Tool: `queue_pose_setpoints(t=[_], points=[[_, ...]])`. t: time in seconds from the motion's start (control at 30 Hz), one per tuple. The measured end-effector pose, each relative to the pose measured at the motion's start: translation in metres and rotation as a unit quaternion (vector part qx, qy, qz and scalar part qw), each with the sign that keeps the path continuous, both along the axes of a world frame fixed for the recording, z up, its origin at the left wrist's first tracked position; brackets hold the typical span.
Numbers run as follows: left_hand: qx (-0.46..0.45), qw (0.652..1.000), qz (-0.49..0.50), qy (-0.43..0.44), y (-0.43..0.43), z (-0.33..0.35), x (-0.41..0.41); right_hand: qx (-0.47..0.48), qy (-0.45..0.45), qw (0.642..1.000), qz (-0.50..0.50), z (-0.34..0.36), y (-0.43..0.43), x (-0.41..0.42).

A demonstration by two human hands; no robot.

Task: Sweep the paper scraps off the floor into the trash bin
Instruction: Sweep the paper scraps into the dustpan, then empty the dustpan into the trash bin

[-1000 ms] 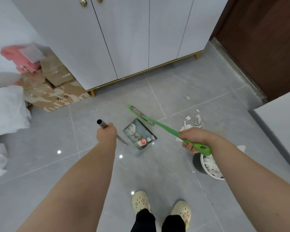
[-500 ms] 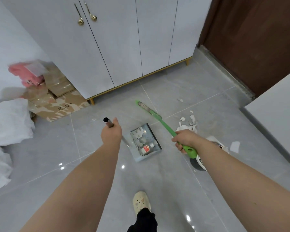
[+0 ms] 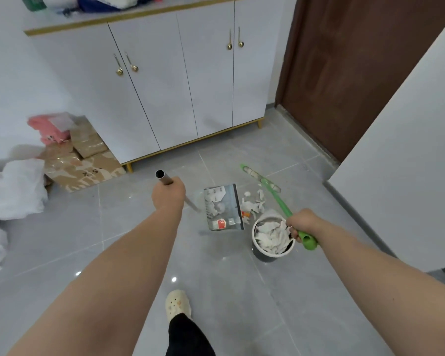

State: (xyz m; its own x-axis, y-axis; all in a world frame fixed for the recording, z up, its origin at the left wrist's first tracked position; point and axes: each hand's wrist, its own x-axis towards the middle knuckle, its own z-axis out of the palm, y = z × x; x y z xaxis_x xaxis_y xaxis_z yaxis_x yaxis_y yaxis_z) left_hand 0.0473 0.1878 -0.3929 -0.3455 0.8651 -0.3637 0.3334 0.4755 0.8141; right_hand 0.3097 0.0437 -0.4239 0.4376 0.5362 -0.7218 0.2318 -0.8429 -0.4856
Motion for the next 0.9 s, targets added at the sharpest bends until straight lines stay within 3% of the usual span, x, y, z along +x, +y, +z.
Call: queue_pose_setpoints(t=[0.27,0.6,0.73,0.9], points=[[0.065,0.997,-0.043,0.018,-0.08,0.051,0.051,-0.007,-0.033,0.999,-0.035,0.022,-0.111,0.033],[0.109,0.986,-0.114,0.044,-0.112,0.078,0.083,-0.041,-0.033,0.996,-0.078,0.027,-0.169,0.023],[0.12,0.977,-0.178,0.02,-0.134,0.067,0.096,-0.054,-0.059,0.993,-0.086,0.035,-0.173,0.013],[0.161,0.934,-0.319,-0.005,-0.167,0.033,0.098,-0.094,-0.078,0.99,-0.068,0.038,-0.182,-0.002]])
